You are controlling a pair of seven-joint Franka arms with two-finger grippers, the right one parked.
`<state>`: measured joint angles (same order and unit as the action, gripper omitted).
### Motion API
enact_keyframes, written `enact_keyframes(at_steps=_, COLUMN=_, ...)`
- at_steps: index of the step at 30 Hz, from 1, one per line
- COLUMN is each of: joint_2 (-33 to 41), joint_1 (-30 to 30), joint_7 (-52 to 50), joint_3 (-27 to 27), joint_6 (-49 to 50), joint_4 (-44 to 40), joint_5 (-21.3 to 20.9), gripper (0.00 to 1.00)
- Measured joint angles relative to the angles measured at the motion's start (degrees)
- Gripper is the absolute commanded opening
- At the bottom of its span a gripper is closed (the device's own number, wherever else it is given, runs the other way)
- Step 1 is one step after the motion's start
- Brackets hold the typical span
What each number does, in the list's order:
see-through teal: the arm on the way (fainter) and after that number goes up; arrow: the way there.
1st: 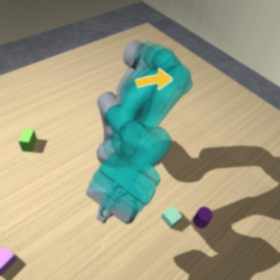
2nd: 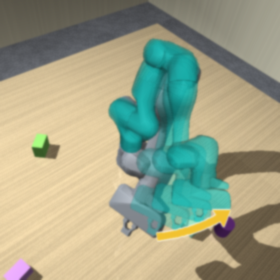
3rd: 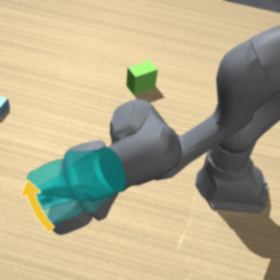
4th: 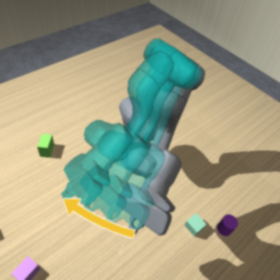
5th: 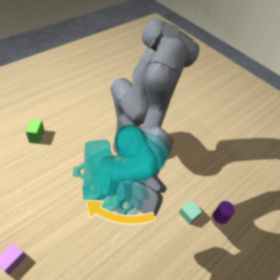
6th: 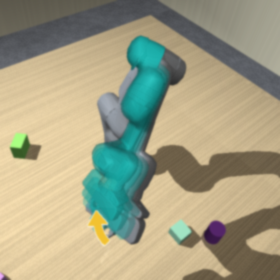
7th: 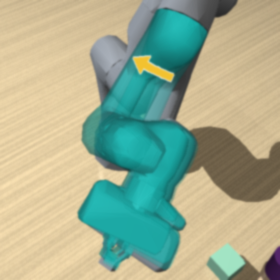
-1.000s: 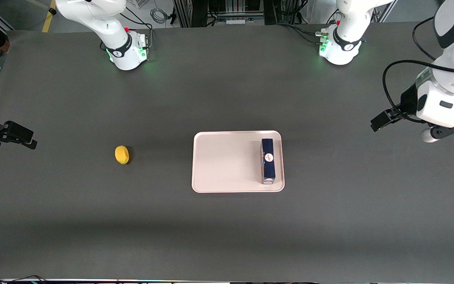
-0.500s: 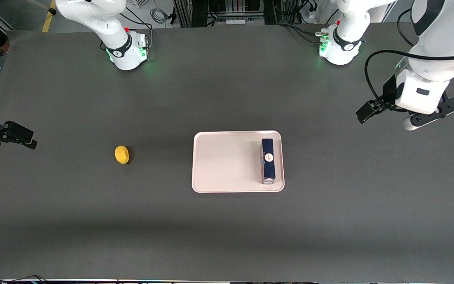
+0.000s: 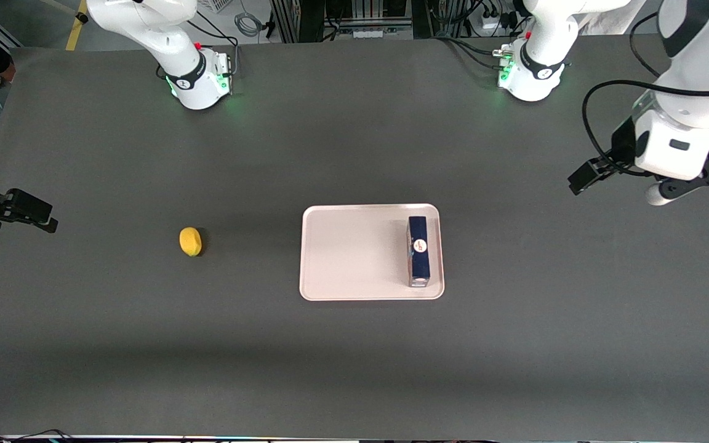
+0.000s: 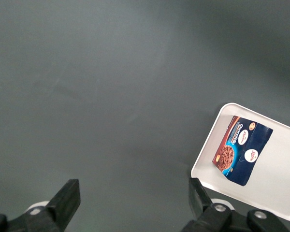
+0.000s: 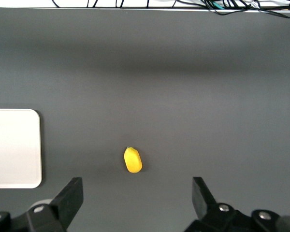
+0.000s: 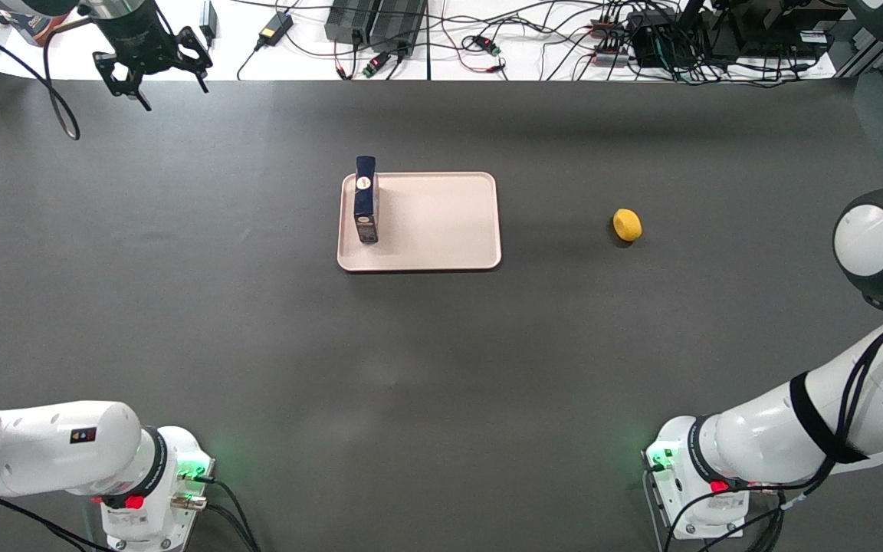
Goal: Place cookie box on tray
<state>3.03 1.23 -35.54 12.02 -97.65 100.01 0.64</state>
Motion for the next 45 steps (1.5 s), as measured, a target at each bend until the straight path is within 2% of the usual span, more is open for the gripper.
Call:
enact_keyframes(at_steps=7, joint_2=0.00, joint_1=-2.58, joint_7=1.57, joint_3=-2.97, joint_6=0.00, joint_4=0.00, joint_5=0.00, gripper=1.00)
enact_keyframes(at_steps=45, joint_2=-0.01, joint_1=-3.91, joint_7=6.49, joint_3=-1.44, joint_6=0.01, joint_4=0.20, joint_5=-2.30, gripper=1.00)
